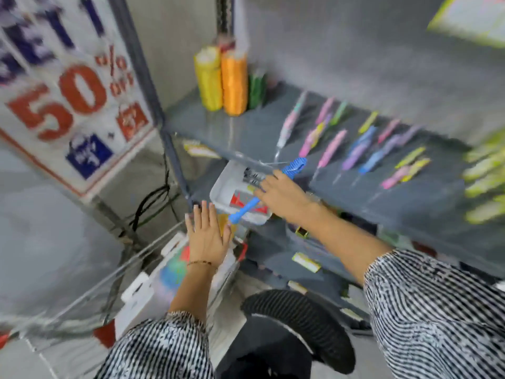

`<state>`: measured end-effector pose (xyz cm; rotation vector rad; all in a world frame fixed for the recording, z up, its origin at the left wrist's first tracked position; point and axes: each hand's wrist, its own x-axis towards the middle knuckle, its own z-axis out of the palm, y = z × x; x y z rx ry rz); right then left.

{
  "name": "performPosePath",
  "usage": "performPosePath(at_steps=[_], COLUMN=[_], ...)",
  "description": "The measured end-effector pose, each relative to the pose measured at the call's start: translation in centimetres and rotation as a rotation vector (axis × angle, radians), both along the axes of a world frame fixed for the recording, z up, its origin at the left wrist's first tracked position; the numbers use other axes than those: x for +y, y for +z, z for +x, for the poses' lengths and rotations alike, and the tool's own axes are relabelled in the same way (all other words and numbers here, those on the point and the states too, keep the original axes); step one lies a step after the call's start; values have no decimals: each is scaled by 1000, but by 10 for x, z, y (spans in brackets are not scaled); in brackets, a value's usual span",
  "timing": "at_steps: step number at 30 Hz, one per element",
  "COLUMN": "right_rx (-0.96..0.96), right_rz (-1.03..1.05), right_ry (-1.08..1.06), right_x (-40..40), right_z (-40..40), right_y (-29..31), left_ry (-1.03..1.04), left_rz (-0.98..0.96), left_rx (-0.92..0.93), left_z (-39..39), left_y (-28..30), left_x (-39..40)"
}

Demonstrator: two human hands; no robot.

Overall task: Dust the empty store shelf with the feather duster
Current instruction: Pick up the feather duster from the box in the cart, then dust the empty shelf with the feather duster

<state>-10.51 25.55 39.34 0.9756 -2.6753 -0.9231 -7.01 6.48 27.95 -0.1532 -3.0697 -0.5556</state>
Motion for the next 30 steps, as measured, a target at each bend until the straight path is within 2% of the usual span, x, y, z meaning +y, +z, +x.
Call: performPosePath(at_steps=[5,9,13,16,18,21,23,30], right_rx=[256,589,907,988,1033,1069,1102,1025], right_rz=[-159,-299,-425,-447,-476,-479,-432,-391], right_ry=[-67,-124,-273,-407,-487,-655,-801,-1475], right_x=[41,78,121,159,187,226,248,307], right_z=[35,70,112,150,178,224,254,375], right_y=[135,232,300,335,349,354,353,338], left_ry=[-83,-168,-250,-389,-507,-682,-775,-933], left_rz=[71,126,194,283,339,374,362,240], left_rx=[202,488,764,945,1002,962,908,753], left_z=[-23,-44,-48,-37,-24,3,23,53], left_y=[135,250,352,417,451,481,481,427], left_x=[49,83,127,177,220,291,334,418])
